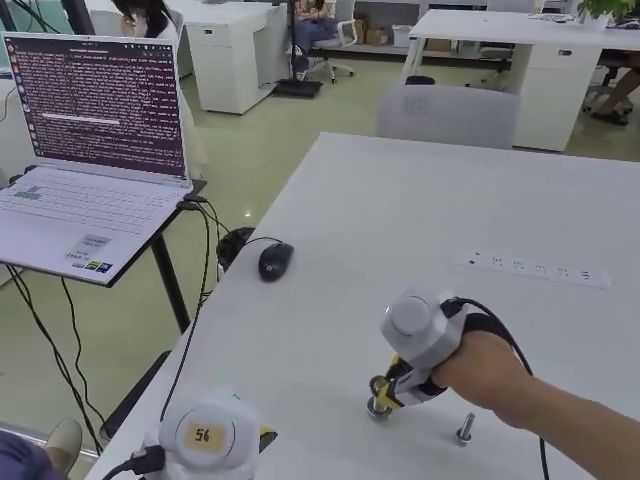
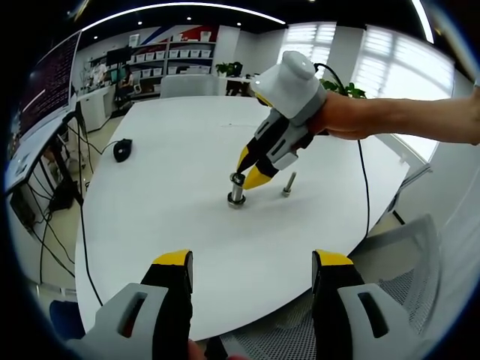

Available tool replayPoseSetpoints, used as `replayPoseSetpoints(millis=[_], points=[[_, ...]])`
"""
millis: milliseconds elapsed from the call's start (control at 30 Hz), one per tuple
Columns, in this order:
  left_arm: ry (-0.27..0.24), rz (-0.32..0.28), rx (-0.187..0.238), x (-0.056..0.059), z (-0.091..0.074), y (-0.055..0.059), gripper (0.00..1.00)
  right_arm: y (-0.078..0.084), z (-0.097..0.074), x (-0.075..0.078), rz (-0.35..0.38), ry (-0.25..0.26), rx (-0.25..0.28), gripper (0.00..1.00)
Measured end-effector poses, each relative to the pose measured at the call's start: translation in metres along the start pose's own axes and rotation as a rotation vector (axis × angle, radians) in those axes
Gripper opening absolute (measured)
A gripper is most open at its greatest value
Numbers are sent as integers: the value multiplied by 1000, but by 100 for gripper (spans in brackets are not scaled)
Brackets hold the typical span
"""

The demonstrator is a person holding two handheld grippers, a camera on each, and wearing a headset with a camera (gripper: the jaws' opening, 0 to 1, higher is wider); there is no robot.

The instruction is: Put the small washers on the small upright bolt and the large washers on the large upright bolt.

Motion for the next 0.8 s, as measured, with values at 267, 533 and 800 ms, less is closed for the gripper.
replayPoseSetpoints(millis=[267,533,800], points=[[-2,-2,0,-1,-1,1,64,13,15,0,29,1,-38,23],[3,-9,4,0,1,2,64,30,26,-6,107,27,-29,23],[15,2,-1,-3,5,0,64,46,20,-21,170,47,-4,24]])
Point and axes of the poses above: the centre of the closed fingertips' face, and the gripper's own axes: z roughly forward along the fingers, x roughly to its right, y roughly out of its underside, the point moved 3 cm from there along -z, roughly backward along the fingers, and after that the axes turned 9 degrees about x, right-handed, at the moved point
